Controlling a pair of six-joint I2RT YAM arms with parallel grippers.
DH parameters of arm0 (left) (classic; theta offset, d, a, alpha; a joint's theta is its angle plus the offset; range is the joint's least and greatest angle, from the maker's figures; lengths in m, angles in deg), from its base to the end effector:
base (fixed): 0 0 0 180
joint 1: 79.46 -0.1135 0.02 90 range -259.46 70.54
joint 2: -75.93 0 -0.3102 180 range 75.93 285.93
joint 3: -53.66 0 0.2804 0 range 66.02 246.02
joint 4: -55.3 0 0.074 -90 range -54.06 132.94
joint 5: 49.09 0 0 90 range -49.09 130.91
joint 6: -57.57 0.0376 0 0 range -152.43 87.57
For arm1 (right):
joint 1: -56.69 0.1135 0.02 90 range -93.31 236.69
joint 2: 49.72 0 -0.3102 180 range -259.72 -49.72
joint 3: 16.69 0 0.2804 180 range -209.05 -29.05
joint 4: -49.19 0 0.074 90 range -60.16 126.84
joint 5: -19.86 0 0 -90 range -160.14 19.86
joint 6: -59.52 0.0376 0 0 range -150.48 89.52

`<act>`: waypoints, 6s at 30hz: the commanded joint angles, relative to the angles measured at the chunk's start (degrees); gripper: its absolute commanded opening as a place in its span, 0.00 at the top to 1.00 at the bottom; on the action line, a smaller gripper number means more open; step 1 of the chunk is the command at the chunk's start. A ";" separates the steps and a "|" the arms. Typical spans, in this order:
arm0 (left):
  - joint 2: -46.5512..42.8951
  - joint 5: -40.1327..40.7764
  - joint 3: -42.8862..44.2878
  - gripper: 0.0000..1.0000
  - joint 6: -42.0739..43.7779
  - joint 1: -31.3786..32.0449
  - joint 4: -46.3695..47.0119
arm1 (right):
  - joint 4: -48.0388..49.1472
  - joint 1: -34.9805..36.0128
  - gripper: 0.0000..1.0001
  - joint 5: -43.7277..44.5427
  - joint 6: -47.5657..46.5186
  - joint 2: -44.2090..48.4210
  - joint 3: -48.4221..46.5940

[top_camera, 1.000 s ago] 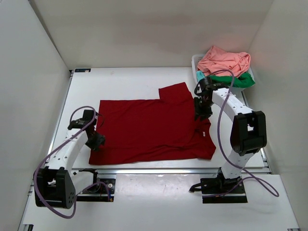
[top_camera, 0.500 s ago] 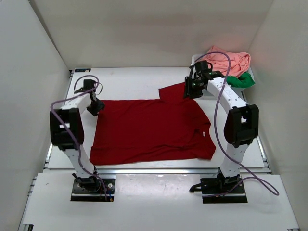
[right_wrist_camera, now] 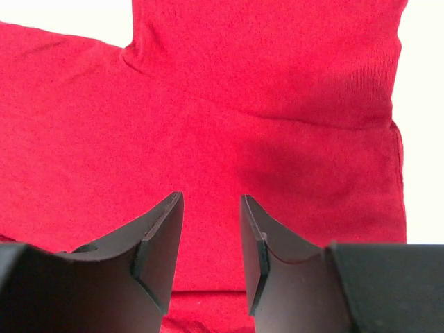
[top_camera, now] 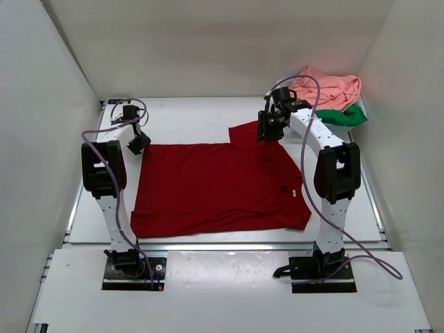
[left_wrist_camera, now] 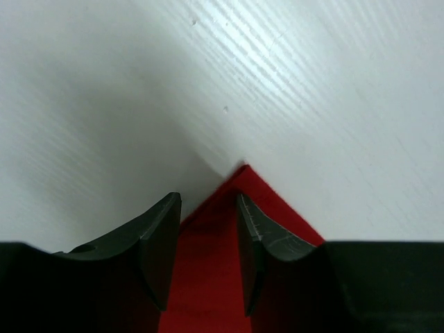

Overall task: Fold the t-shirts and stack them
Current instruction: Grap the side of the flattened tshirt furthest away from the robot with both arms, then fold the other side of the tshirt into a rectangle

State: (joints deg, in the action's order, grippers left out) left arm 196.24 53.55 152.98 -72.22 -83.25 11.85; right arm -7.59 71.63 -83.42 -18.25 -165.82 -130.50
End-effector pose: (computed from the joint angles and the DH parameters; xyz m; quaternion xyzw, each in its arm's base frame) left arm 0.4845 0.0403 0.1810 -0.3824 0.8910 0.0342 0.2423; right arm 0.4746 0.1356 0.2860 -0.0535 0.9563 0.1705 0.2313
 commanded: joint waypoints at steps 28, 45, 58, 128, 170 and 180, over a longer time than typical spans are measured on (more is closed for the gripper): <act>3.44 0.54 4.36 0.78 2.18 2.39 -2.04 | 0.21 -1.14 0.64 -0.78 -0.98 -2.91 -4.63; -0.43 -1.39 8.58 1.00 6.48 1.07 -5.03 | 5.23 -1.14 0.37 12.83 1.39 -18.90 -21.24; -0.43 -3.24 8.67 1.00 7.27 1.60 -4.68 | 8.30 -1.84 0.33 21.10 0.51 -21.72 -21.60; -13.69 -10.80 -2.30 1.00 6.57 -0.95 -5.83 | 6.45 -5.36 1.00 4.84 -0.81 6.56 5.45; -37.35 -7.10 -36.08 1.00 11.84 -4.38 -3.27 | 17.87 -3.25 1.00 1.94 0.34 41.92 59.96; -36.81 -5.61 -33.43 0.93 11.84 -4.29 -4.59 | 18.85 -3.60 1.00 1.85 -0.54 41.65 61.72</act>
State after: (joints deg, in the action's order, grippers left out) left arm 160.87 45.48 119.12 -60.83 -86.79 7.68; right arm 9.51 68.24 -81.60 -18.05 -125.25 -68.99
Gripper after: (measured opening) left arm 0.062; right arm 0.005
